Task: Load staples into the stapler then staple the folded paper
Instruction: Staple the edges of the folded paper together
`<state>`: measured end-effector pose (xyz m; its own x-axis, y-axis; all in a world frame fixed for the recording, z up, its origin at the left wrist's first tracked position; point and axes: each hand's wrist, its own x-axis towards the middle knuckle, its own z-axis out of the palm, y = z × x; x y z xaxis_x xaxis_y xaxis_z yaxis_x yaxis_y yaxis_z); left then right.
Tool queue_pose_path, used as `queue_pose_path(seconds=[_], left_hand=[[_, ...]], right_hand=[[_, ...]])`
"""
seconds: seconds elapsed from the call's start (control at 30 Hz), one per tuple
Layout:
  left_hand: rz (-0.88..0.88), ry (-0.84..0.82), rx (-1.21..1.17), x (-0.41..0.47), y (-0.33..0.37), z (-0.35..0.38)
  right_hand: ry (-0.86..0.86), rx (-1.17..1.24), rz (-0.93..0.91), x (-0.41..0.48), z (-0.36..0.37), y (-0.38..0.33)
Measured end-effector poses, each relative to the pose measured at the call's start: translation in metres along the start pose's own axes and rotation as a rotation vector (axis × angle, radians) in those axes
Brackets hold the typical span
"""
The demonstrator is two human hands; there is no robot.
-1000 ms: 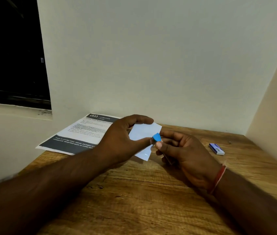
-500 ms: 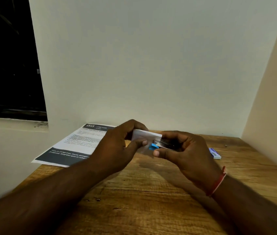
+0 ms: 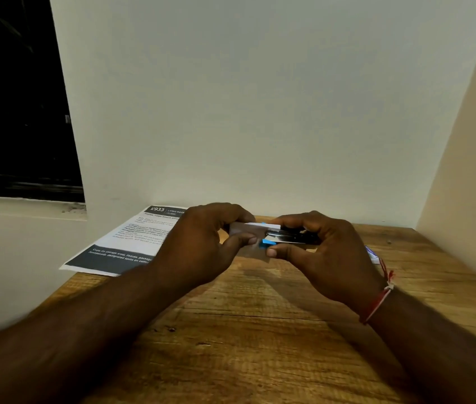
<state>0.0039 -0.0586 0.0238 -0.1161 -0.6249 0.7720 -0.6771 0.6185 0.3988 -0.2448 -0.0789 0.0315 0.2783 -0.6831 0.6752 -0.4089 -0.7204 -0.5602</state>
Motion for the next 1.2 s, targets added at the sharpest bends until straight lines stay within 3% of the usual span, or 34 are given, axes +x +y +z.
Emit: queue_pose_path(seconds=[0.67, 0.87, 1.2], left_hand=[[0.020, -0.068, 0.085, 0.001, 0.004, -0.004], [-0.178, -0.002, -0.038, 0.000, 0.007, 0.001], [-0.251, 0.008, -0.189, -0.001, 0.004, 0.003]], right_hand=[[-0.010, -0.059, -0.013, 0.003, -0.005, 0.002], [-0.002, -0.031, 0.020, 0.002, -0.002, 0.002], [0.000, 0.097, 0.062, 0.001, 0.003, 0.002]])
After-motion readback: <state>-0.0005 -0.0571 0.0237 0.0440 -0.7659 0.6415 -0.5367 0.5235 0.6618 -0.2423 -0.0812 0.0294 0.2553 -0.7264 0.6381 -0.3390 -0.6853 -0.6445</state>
